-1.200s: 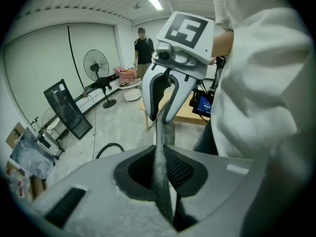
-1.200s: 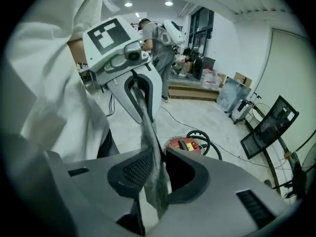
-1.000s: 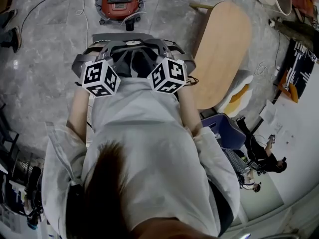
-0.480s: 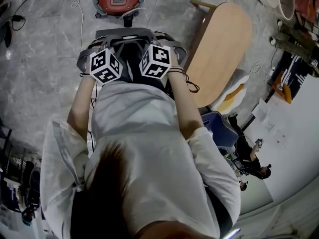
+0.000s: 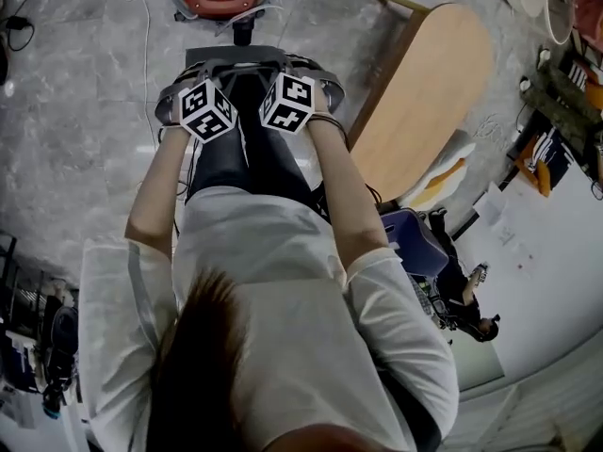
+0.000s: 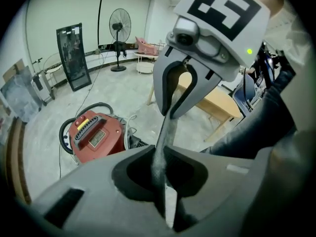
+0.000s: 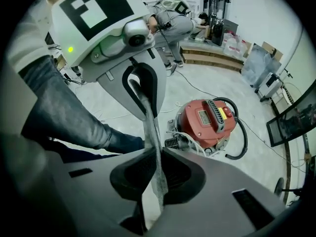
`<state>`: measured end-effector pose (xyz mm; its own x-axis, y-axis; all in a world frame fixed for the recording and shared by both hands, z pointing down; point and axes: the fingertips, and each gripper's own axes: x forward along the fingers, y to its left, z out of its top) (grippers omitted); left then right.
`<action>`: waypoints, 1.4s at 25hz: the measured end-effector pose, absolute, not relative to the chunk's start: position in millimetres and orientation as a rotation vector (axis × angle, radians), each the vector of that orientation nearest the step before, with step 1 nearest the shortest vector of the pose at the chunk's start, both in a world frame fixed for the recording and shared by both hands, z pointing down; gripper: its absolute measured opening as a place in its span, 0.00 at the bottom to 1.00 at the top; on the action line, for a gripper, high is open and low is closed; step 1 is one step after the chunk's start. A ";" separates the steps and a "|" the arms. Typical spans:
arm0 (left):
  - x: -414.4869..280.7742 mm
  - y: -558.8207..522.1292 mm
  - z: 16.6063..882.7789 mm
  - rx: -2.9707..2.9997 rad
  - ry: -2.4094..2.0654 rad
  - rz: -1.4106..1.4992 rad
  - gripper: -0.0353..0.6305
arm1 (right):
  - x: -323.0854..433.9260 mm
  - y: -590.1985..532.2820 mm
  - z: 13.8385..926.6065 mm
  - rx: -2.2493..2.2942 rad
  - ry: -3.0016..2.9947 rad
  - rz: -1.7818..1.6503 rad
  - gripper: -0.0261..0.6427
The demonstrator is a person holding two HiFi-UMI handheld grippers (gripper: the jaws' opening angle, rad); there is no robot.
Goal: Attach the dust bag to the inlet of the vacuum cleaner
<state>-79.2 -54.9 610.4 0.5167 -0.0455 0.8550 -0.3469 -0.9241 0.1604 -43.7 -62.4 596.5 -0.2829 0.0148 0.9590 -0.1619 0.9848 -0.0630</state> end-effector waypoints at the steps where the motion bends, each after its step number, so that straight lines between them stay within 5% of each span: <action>1: -78.6 -54.3 621.3 2.440 -0.330 1.371 0.12 | -43.0 -62.1 607.5 0.098 -1.848 0.176 0.09; 16: -72.6 -60.3 754.9 2.380 -0.348 1.504 0.12 | -33.3 -62.1 738.0 0.116 -1.859 0.153 0.08; 35: -77.0 -69.0 789.0 2.414 -0.537 1.578 0.12 | -34.8 -68.9 774.9 0.192 -1.905 0.010 0.08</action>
<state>-77.0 -69.0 789.0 0.3610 -0.1869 0.9136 -0.4091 -0.9121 -0.0250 -34.8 -68.9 774.9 -0.3239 -0.1285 0.9373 -0.1383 0.9865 0.0874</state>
